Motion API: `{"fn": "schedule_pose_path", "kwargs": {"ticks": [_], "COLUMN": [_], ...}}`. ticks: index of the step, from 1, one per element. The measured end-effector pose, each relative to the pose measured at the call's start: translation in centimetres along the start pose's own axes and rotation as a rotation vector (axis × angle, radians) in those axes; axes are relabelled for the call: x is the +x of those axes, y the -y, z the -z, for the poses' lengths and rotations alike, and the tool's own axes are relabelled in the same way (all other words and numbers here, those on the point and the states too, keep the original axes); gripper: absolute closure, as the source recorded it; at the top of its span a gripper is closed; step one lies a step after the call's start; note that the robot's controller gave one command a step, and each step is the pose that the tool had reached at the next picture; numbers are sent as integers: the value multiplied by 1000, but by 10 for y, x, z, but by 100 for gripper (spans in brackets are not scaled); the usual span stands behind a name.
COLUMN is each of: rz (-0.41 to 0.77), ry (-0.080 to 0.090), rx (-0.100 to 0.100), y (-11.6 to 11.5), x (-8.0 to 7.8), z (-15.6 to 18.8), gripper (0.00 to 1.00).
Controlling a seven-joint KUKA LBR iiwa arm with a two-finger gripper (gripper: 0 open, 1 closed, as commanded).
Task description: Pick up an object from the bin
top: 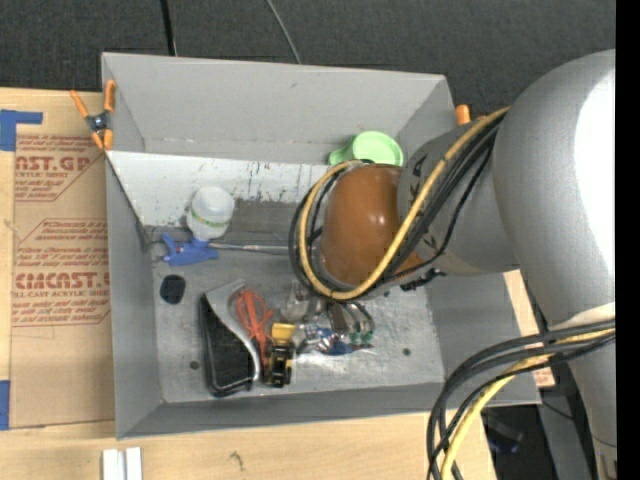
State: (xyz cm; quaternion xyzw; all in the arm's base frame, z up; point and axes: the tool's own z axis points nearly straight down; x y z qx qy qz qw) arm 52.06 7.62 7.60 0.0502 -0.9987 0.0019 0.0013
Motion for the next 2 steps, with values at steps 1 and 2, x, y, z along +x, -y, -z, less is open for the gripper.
{"fn": "schedule_pose_path", "kwargs": {"ticks": [1, 2], "rz": [0, 3], "ry": [0, 5], "rx": [0, -3], "y": [0, 8], "x": [0, 6], "z": [0, 135], "gripper": [100, 100]}}
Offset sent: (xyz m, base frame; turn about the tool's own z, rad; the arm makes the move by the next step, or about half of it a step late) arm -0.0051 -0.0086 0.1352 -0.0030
